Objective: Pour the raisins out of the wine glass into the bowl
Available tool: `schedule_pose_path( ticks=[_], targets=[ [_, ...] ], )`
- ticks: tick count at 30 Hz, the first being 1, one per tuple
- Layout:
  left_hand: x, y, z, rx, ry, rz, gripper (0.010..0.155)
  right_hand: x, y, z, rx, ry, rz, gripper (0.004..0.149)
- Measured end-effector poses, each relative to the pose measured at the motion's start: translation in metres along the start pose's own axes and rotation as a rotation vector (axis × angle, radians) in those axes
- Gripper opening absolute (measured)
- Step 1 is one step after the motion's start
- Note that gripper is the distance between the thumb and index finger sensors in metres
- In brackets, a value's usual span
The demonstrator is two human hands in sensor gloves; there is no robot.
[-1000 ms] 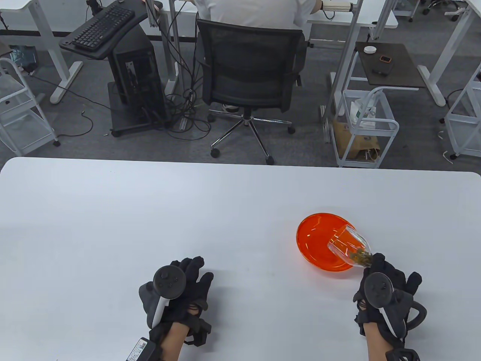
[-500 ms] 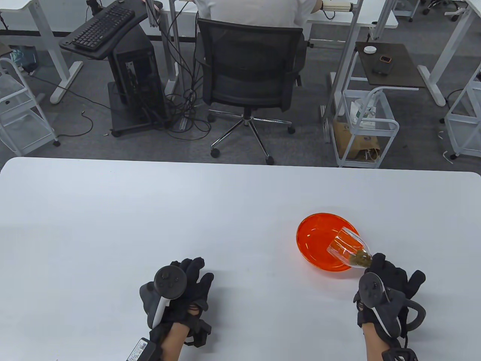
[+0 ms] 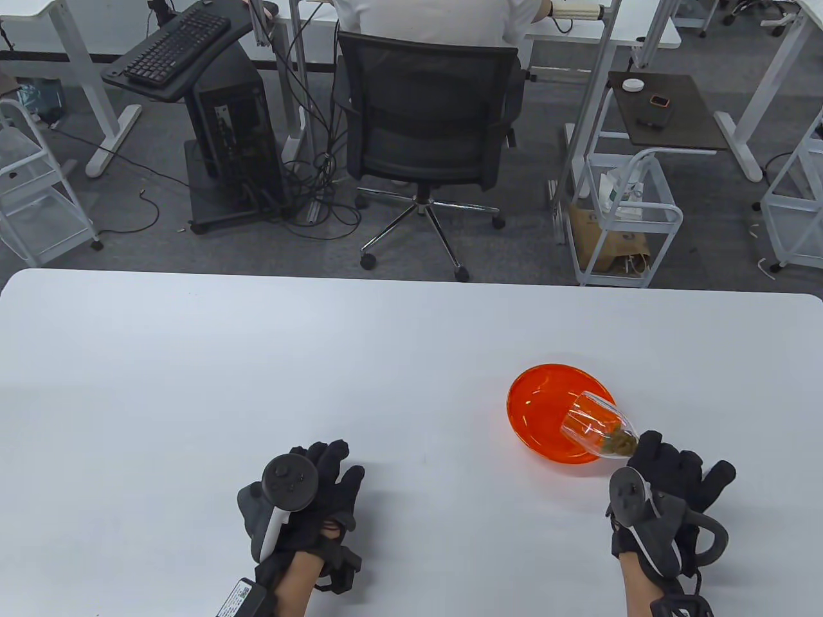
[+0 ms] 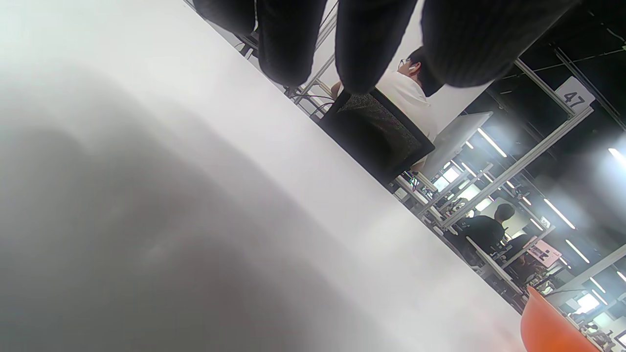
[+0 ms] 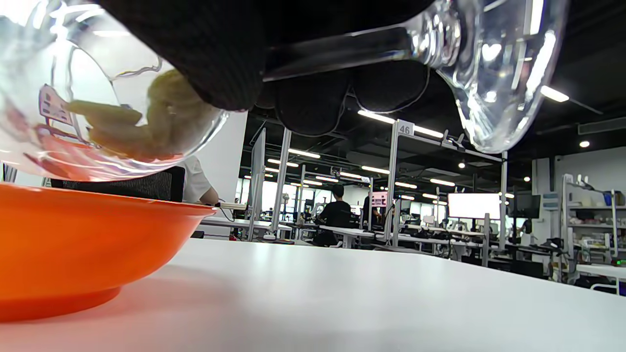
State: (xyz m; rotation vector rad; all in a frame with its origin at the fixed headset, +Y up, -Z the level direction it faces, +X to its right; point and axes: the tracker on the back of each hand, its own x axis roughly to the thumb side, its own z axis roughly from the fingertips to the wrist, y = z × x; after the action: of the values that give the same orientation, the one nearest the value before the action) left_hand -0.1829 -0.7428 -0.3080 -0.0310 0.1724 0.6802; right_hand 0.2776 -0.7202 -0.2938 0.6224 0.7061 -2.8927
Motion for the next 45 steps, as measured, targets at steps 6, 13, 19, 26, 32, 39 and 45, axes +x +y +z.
schedule_pose_path(
  ticks=[6, 13, 19, 26, 32, 39, 45],
  targets=[
    [0.0, 0.0, 0.0, -0.007, 0.005, 0.002, 0.064, 0.004, -0.003, 0.001, -0.032, -0.01, 0.043, 0.047],
    [0.0, 0.0, 0.0, -0.009, 0.002, -0.003, 0.064, 0.006, -0.004, 0.002, -0.051, -0.021, 0.069, 0.047],
    [-0.001, 0.0, 0.0, -0.007, 0.003, -0.001, 0.064, 0.007, -0.005, 0.002, -0.062, -0.028, 0.091, 0.046],
    [-0.001, 0.0, -0.001, -0.01, 0.004, -0.004, 0.064, 0.008, -0.007, 0.003, -0.087, -0.032, 0.122, 0.046],
    [-0.001, -0.001, 0.0, -0.014, 0.001, -0.007, 0.064, 0.01, -0.01, 0.004, -0.113, -0.043, 0.14, 0.046],
    [0.0, -0.002, 0.0, -0.018, -0.001, -0.008, 0.064, 0.01, -0.011, 0.004, -0.131, -0.045, 0.161, 0.046],
    [0.0, -0.002, 0.0, -0.02, 0.001, -0.01, 0.064, 0.012, -0.012, 0.005, -0.141, -0.05, 0.172, 0.045]
  ],
)
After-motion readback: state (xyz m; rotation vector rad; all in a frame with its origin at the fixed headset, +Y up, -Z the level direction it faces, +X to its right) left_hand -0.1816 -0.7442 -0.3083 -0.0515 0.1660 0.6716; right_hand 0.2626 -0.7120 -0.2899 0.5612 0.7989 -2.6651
